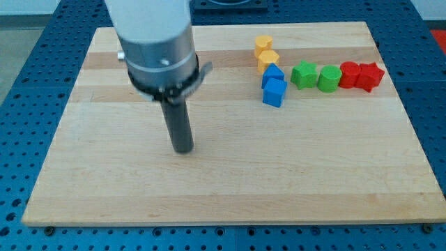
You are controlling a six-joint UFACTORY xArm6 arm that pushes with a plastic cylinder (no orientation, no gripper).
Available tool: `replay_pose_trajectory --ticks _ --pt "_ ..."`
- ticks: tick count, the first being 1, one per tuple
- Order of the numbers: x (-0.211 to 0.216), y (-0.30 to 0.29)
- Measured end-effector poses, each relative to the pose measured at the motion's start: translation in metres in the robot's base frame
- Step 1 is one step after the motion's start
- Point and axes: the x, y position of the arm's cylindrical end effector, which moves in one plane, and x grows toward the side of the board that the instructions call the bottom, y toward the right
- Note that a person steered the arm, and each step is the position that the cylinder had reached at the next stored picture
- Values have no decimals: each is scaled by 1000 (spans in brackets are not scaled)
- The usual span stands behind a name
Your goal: Push the blue cube to the bottom of the green star
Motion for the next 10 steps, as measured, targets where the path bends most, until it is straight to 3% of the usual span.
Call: replay_pose_trajectory --ticks 1,3,10 --pt "-66 5" --pt "-93 75" --pt "-100 178"
